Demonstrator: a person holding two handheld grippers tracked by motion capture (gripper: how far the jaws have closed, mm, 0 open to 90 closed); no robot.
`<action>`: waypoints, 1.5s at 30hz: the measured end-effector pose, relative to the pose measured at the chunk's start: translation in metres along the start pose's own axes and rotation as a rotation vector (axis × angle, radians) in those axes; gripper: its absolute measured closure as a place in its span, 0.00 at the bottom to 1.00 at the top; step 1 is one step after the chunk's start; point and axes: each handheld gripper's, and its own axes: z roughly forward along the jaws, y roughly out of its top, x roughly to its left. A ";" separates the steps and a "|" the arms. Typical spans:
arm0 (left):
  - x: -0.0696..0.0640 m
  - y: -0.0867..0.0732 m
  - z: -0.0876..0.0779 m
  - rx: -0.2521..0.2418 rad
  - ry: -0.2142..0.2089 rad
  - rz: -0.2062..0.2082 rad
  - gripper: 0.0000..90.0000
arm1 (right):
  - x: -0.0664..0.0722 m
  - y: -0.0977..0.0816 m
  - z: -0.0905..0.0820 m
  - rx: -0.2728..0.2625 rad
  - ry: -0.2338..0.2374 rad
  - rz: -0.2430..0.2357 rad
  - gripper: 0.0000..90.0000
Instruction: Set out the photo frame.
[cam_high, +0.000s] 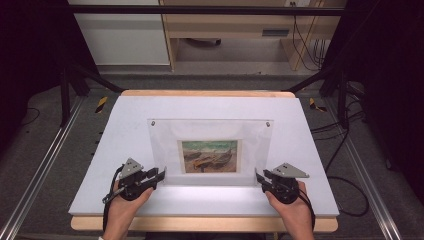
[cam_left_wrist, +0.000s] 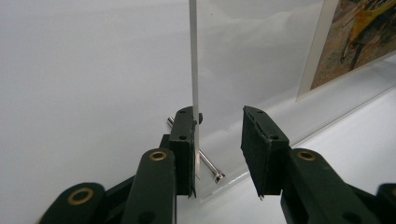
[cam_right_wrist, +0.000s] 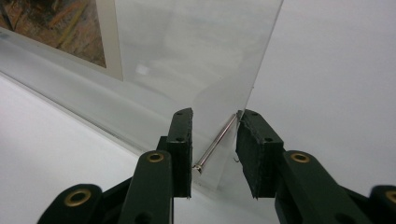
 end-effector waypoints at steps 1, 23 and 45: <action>0.000 0.000 0.000 0.000 0.001 0.000 0.72 | 0.000 0.000 0.000 0.000 0.000 0.000 0.74; -0.004 -0.002 -0.001 0.024 0.010 0.023 0.71 | 0.001 -0.003 -0.001 0.023 0.012 -0.006 0.74; -0.005 -0.002 -0.001 0.021 0.020 0.034 0.70 | 0.001 -0.003 -0.001 0.021 0.016 -0.011 0.72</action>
